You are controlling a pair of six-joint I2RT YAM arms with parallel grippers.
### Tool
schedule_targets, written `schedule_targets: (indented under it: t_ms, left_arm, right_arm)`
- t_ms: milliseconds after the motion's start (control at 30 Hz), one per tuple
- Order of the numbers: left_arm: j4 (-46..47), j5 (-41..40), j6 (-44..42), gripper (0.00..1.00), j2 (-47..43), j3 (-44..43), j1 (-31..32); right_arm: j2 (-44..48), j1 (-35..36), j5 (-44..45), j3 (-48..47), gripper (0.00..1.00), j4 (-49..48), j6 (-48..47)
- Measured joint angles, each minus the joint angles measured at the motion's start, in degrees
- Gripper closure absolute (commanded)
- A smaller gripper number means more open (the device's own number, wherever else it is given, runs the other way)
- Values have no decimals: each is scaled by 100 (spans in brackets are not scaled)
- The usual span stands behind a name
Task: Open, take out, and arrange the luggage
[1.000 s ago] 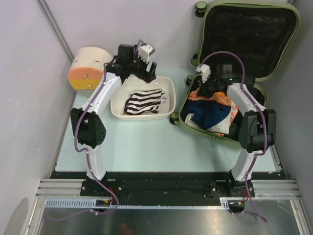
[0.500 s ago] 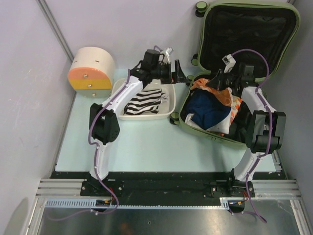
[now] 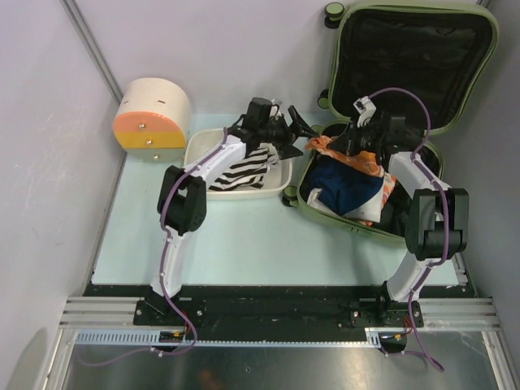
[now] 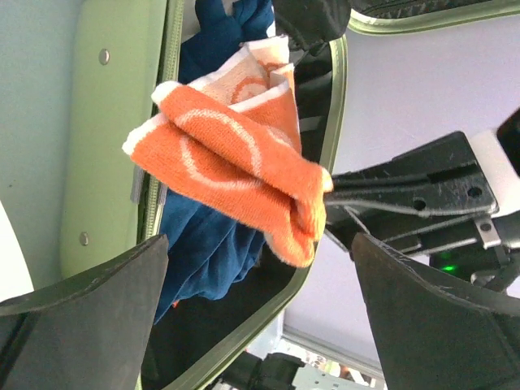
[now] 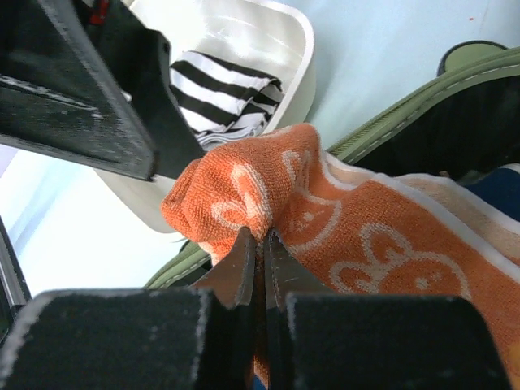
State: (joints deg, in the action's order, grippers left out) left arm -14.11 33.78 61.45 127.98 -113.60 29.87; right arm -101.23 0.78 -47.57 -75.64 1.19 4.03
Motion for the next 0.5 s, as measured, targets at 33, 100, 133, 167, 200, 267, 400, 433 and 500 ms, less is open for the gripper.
schedule_targets:
  t_ms: [33, 100, 133, 167, 200, 267, 400, 433, 500]
  left_arm:
    - [39, 7, 109, 0, 44, 0, 15]
    - [125, 20, 262, 0, 111, 0, 37]
    - [186, 48, 321, 0, 142, 0, 44]
    - [236, 70, 367, 3, 164, 0, 50]
    - [295, 98, 404, 14, 177, 0, 52]
    - [411, 131, 452, 28, 190, 2, 55]
    - [680, 216, 402, 90, 190, 55, 52]
    - [732, 249, 339, 98, 190, 81, 39]
    - [831, 306, 238, 100, 184, 164, -11]
  right_arm:
    - [11, 46, 26, 28, 100, -22, 0]
    - [35, 138, 48, 79, 100, -59, 0]
    - [48, 190, 59, 103, 100, -74, 0]
    - [66, 240, 59, 127, 100, -94, 0]
    - [85, 295, 59, 153, 100, -114, 0]
    - [120, 385, 59, 186, 100, -127, -2]
    - [177, 542, 57, 212, 100, -146, -107]
    - [197, 570, 57, 219, 100, -142, -127]
    - [238, 605, 61, 234, 81, -140, -160]
